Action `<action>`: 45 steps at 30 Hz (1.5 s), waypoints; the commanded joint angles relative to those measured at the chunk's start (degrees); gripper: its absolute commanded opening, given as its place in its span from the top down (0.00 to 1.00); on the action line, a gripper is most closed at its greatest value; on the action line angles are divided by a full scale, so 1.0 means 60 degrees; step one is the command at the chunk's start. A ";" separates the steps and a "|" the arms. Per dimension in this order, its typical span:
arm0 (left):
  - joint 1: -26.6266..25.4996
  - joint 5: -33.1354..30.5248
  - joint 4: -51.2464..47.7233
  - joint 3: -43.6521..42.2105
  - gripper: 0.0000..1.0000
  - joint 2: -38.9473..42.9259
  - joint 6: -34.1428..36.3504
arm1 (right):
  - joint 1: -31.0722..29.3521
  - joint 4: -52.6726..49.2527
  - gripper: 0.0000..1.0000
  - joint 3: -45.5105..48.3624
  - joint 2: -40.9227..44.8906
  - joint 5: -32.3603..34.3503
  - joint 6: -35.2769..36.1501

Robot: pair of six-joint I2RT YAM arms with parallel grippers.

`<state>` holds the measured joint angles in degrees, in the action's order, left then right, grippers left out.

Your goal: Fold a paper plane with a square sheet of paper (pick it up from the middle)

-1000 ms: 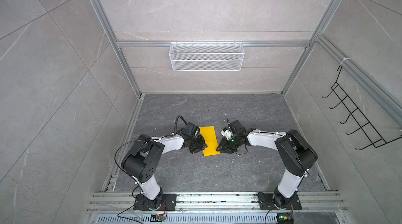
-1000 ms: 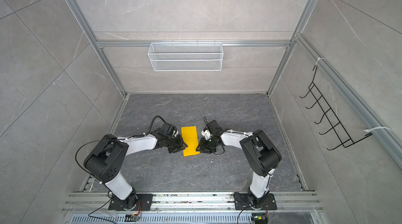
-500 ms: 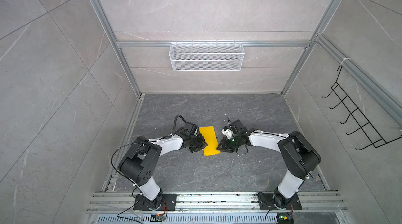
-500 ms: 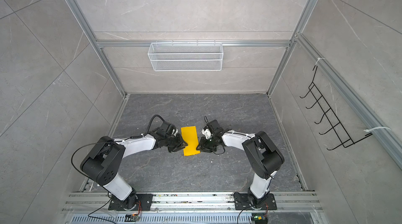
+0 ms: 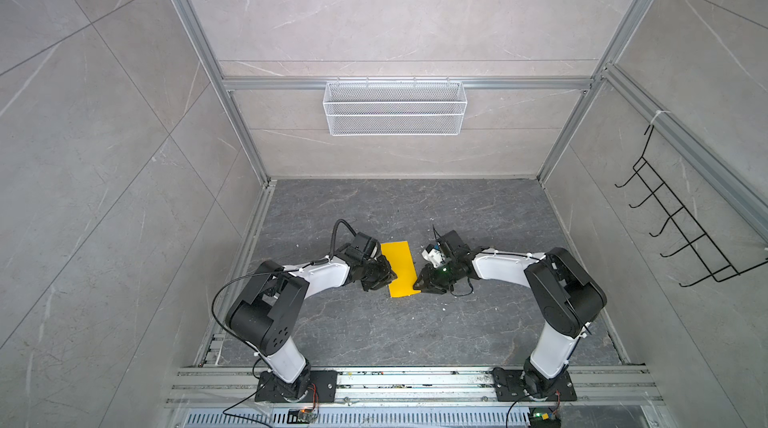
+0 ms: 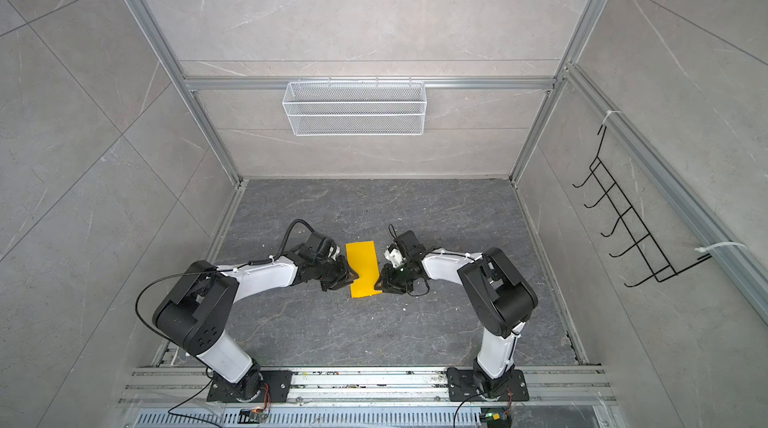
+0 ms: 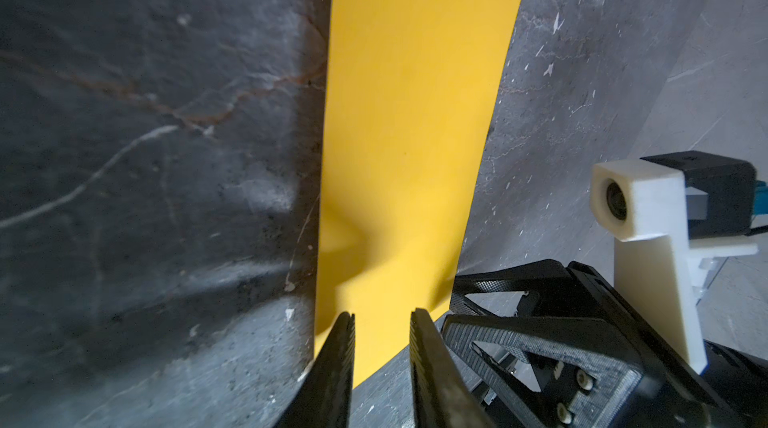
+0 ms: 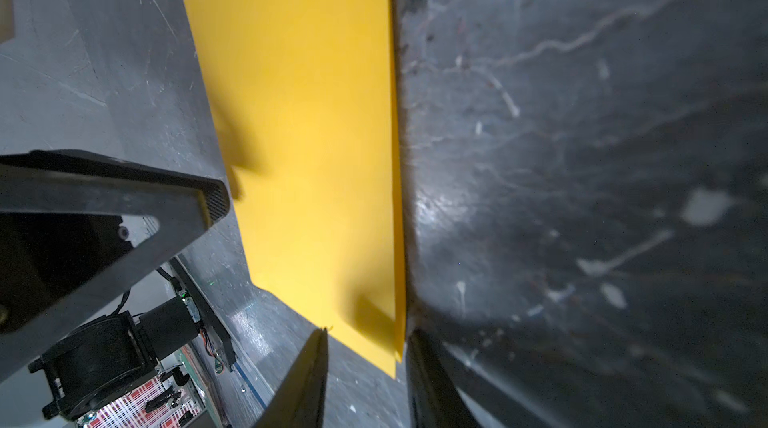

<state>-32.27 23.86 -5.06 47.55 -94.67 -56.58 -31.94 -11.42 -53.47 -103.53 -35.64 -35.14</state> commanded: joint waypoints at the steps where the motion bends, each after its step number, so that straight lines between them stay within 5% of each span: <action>1: -0.0040 -0.0153 -0.0211 0.0148 0.72 0.0356 0.0064 | -0.0008 0.0237 0.66 0.0017 -0.0142 -0.0332 -0.0026; 34: -0.0033 -0.0444 0.0199 -0.0616 0.72 -0.0114 -0.0194 | -0.0165 0.2188 0.71 0.0383 -0.0738 -0.1281 -0.1357; 45: -0.0027 -0.0356 0.0265 -0.0372 0.72 0.0141 -0.0167 | -0.0228 0.3808 0.93 0.1402 -0.0052 -0.0285 -0.2771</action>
<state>-32.27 22.55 -3.62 44.64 -95.29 -57.30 -32.88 8.97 -46.35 -106.02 -40.51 -49.10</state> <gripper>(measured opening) 0.282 0.093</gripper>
